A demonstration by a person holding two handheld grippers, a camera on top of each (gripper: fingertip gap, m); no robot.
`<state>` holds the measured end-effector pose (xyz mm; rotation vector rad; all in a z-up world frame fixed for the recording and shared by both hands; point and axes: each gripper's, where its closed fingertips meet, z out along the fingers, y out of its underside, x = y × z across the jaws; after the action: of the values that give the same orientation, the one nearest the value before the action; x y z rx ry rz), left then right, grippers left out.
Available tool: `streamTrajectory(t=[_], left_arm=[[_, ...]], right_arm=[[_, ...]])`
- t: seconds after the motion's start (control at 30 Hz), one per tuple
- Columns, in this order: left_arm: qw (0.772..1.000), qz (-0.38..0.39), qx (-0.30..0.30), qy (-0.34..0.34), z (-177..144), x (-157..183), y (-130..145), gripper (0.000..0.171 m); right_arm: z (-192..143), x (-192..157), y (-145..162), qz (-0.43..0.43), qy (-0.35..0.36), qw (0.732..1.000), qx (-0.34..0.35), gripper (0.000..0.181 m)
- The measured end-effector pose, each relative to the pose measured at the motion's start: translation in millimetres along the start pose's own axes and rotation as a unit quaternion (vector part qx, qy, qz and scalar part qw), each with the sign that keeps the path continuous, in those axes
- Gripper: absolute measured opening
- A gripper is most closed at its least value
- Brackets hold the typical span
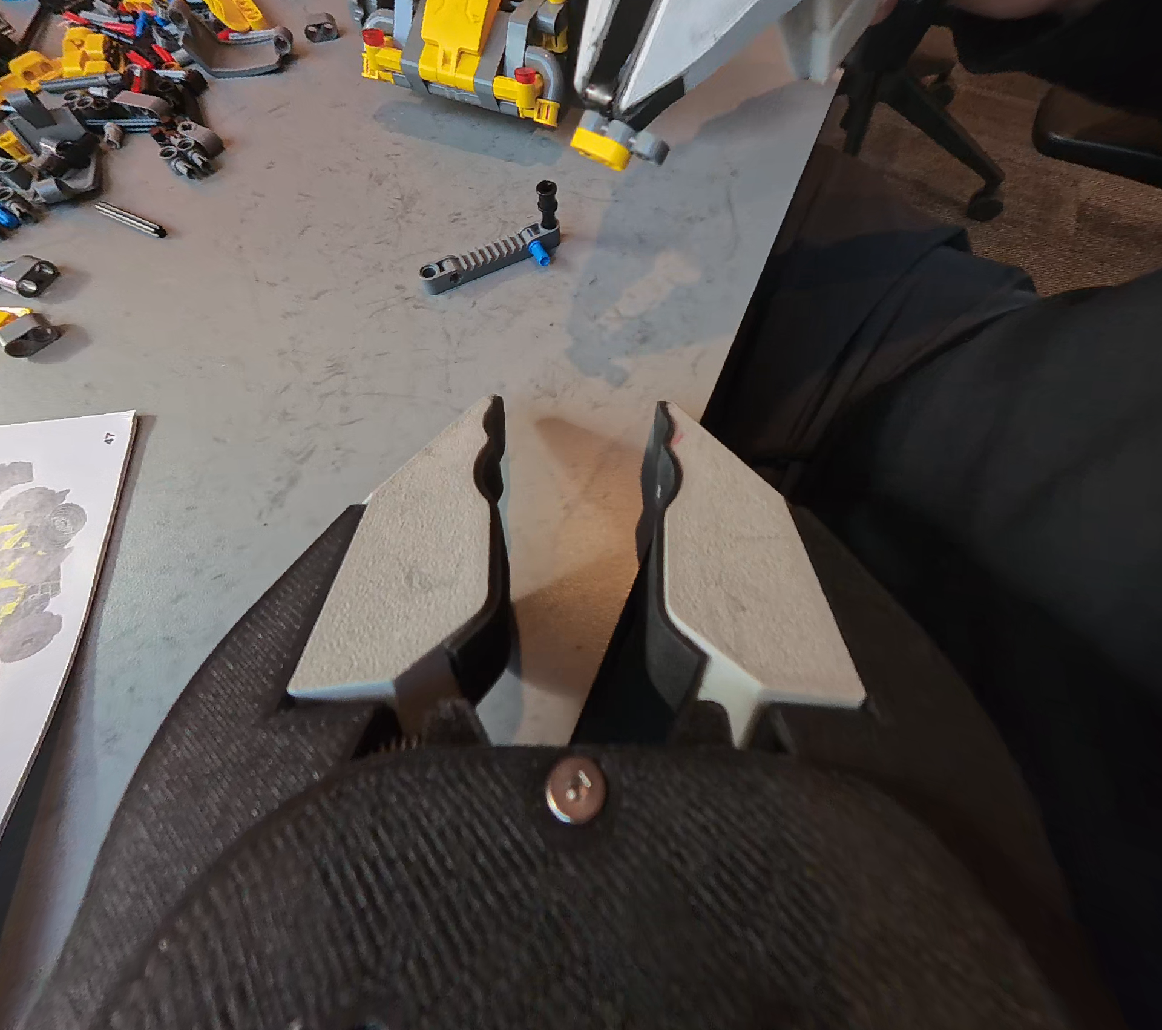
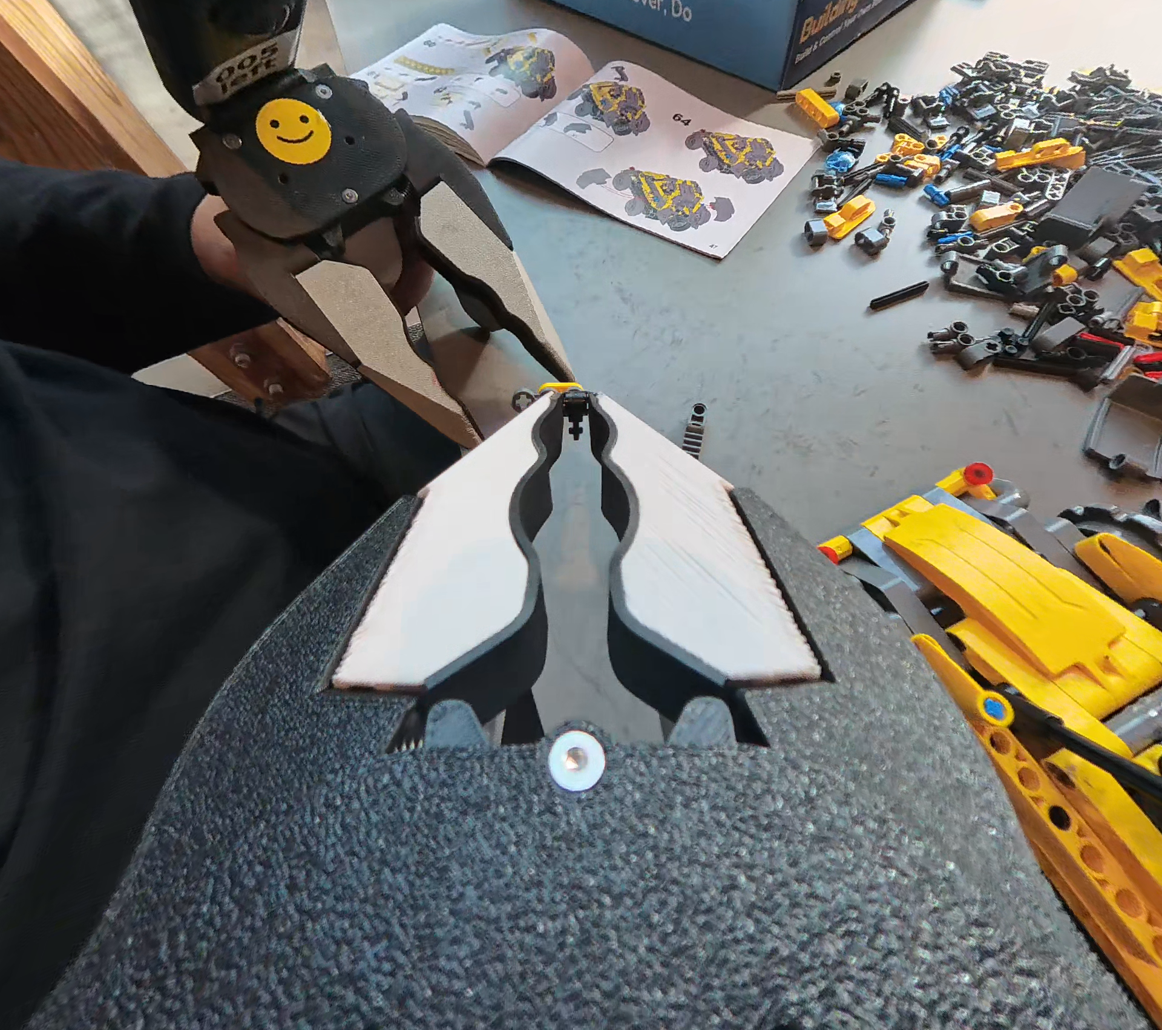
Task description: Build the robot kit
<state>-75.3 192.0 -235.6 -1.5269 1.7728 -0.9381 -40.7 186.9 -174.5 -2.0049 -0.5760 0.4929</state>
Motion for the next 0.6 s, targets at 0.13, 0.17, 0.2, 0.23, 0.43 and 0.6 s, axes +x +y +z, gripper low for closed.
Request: streamTrajectory(t=[0.13,0.17,0.2,0.23,0.43,0.6], left_arm=[[1.000,0.007,-0.001,-0.005,0.5,-0.1,0.5,0.045],[1.000,0.006,-0.002,-0.006,0.6,-0.2,0.5,0.045],[1.000,0.005,-0.003,-0.006,0.7,-0.5,0.6,0.045],[1.000,0.003,-0.005,-0.007,0.8,-0.9,0.8,0.045],[0.998,-0.066,0.005,-0.003,1.8,-4.6,-17.6,0.026],[0.993,-0.101,0.051,0.017,0.0,-4.6,-42.9,0.027]], right_arm=[[1.2,0.7,0.4,0.009,-0.002,1.000,0.008,0.008],[0.9,0.9,-1.1,0.015,-0.002,1.000,0.013,0.008],[0.4,2.9,-2.9,0.021,0.003,1.000,0.018,0.008],[0.1,4.7,-5.1,0.027,0.007,0.999,0.024,0.008],[6.9,14.0,-13.9,0.069,0.033,0.996,0.050,0.008],[11.0,14.2,-19.1,0.046,0.065,0.995,0.068,0.008]])
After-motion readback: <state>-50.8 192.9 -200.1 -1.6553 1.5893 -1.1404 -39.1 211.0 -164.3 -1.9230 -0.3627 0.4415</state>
